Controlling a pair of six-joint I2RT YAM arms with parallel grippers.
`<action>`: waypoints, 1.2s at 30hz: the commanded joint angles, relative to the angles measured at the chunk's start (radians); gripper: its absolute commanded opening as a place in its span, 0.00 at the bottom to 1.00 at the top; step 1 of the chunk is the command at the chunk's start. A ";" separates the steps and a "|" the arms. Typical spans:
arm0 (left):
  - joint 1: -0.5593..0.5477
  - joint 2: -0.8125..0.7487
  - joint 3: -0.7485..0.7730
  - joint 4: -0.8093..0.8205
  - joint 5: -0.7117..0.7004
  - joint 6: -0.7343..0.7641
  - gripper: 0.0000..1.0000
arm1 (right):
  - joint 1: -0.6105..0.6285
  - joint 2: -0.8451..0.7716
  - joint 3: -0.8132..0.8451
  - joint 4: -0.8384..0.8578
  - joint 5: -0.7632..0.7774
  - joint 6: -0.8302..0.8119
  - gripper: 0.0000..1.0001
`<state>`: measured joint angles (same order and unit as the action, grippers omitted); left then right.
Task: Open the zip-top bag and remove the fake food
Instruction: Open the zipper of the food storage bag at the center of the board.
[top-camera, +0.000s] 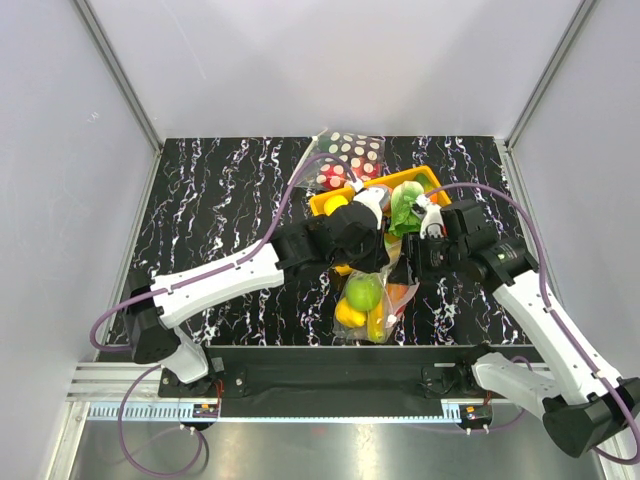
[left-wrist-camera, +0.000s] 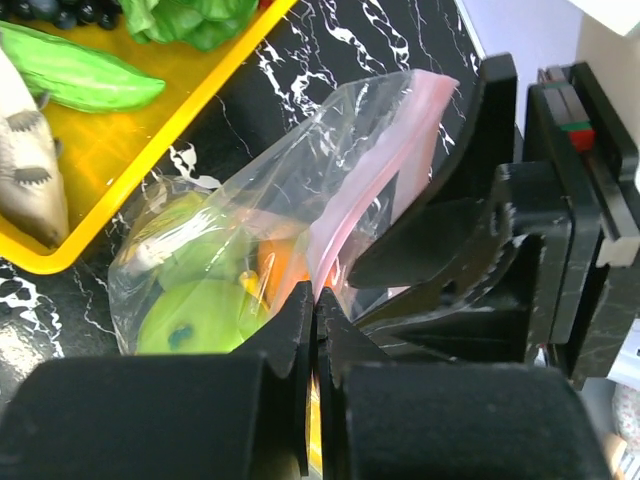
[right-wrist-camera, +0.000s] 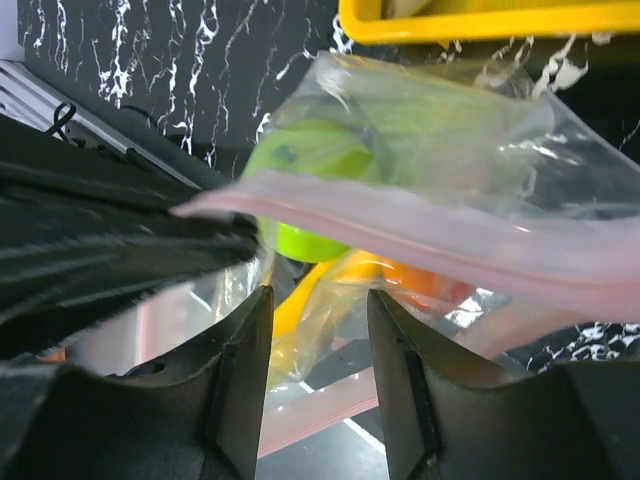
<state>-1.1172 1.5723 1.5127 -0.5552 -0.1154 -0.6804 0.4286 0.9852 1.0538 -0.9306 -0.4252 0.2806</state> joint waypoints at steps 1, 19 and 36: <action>0.005 -0.003 0.047 0.060 0.039 0.016 0.00 | 0.032 0.007 0.077 0.065 0.032 -0.011 0.50; 0.005 -0.049 0.009 0.063 0.020 -0.005 0.00 | 0.167 0.036 0.022 0.239 0.012 0.069 0.52; 0.005 -0.123 0.012 -0.052 -0.035 0.016 0.00 | 0.190 -0.069 -0.049 0.102 0.394 0.121 0.58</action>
<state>-1.1072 1.5055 1.4956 -0.6018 -0.1440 -0.6811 0.6155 0.9421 1.0180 -0.7929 -0.1669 0.3721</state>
